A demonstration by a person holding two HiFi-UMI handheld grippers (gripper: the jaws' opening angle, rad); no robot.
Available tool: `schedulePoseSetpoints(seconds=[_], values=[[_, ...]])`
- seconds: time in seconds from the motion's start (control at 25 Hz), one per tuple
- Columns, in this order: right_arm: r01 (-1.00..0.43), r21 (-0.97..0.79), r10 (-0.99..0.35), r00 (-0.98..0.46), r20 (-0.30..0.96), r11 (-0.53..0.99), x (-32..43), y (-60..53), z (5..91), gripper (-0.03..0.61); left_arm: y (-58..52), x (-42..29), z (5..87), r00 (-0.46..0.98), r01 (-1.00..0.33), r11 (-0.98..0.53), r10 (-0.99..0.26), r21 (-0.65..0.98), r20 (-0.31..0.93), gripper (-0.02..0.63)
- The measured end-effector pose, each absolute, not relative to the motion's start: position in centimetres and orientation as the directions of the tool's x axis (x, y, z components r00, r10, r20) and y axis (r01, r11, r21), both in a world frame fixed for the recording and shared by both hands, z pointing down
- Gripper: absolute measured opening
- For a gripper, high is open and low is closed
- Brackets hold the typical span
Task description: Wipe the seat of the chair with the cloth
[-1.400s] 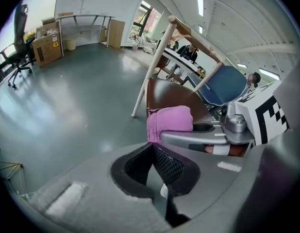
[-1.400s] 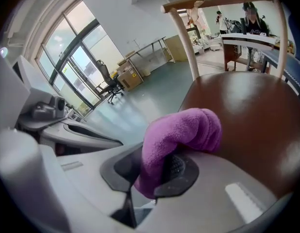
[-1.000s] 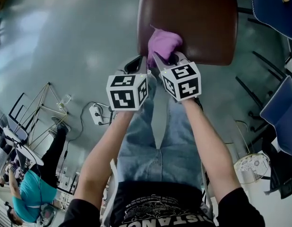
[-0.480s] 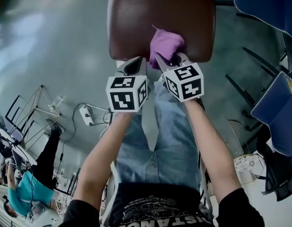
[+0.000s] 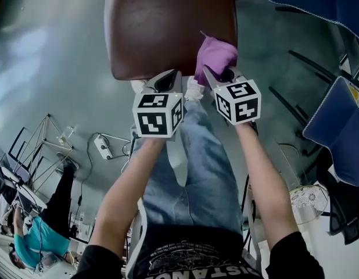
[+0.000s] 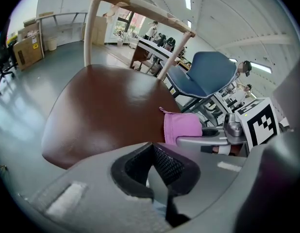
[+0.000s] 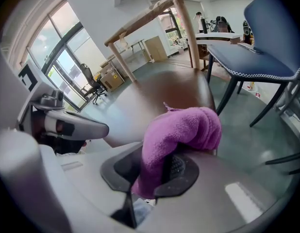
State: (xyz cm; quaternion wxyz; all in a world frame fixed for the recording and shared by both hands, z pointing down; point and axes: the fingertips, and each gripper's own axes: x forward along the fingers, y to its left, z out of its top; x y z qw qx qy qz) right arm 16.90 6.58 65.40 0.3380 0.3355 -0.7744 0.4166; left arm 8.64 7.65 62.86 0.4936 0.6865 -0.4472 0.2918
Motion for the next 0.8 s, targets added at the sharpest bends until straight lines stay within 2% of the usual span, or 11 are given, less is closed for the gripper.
schedulePoseSetpoints(seconds=[0.16, 0.44, 0.8], values=[[-0.818, -0.399, -0.248, -0.523, 0.815, 0.415, 19.8, 6.5, 65.3, 0.064, 7.4, 9.9, 62.5, 0.429, -0.903, -0.137, -0.316, 0.407, 0.846, -0.002], [-0.881, -0.367, -0.277, -0.448, 0.85, 0.298, 23.7, 6.5, 64.9, 0.064, 7.1, 10.2, 60.6, 0.431, -0.902, -0.184, -0.31, 0.391, 0.847, -0.002], [-0.847, -0.405, -0.332, -0.514, 0.791, 0.345, 19.5, 4.9, 57.3, 0.064, 4.7, 9.2, 53.6, 0.447, -0.893, -0.24, -0.367, 0.382, 0.816, -0.002]])
